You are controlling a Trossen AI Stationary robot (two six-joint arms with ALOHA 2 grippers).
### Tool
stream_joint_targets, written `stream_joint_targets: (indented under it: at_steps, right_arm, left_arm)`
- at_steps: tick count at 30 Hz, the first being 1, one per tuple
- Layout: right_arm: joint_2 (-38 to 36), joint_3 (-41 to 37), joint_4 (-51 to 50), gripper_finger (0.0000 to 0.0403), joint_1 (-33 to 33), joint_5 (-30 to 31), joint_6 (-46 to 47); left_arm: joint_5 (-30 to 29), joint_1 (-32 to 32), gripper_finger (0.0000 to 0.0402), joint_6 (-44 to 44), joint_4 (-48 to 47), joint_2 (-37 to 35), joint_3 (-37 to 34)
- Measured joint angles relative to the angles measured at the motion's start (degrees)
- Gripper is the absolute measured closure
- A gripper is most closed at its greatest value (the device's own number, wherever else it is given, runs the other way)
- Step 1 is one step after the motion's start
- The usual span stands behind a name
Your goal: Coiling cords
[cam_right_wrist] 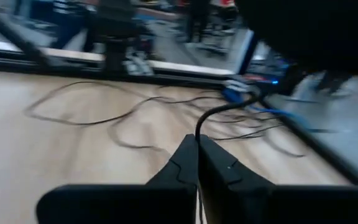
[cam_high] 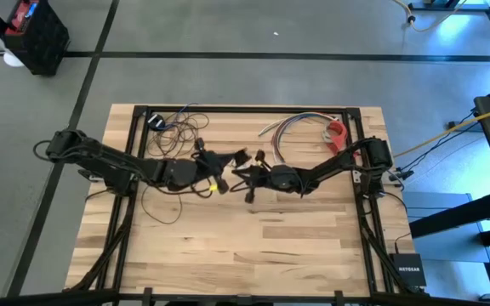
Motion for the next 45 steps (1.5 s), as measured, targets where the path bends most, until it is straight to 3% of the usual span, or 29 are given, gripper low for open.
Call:
stream_joint_targets:
  at_steps: [9, 14, 23, 28, 35, 45]
  right_arm:
    - [-1.5, 4.2, -3.3, 0.0398, 2.4, 15.3, -12.8]
    - [-4.5, 9.7, -17.2, 0.0398, 3.8, 19.8, -20.7]
    - [-10.0, 23.8, -52.7, 0.0398, 3.7, 20.1, -21.9]
    - [-10.4, 31.1, -67.7, 0.0398, 3.7, 18.8, -21.8]
    - [-10.4, 39.5, -86.3, 0.0398, 3.7, 8.8, -17.9]
    - [-10.4, 40.1, -78.5, 0.0398, 3.1, 8.1, -21.0]
  left_arm:
    - [0.0, 8.5, 0.0401, 5.0, 2.9, 0.5, 0.0]
    - [3.2, 10.1, 0.0401, 5.3, 0.3, 0.5, 0.0]
    - [3.5, 9.5, 0.0401, 7.1, -1.9, 0.4, 0.0]
    - [4.0, 8.1, 0.0401, 10.6, -1.7, 0.4, 0.0]
    - [4.2, 7.0, 0.0401, 11.0, -2.3, 0.4, 0.0]
    - [4.1, 6.5, 0.0401, 11.6, -3.4, 0.3, 0.0]
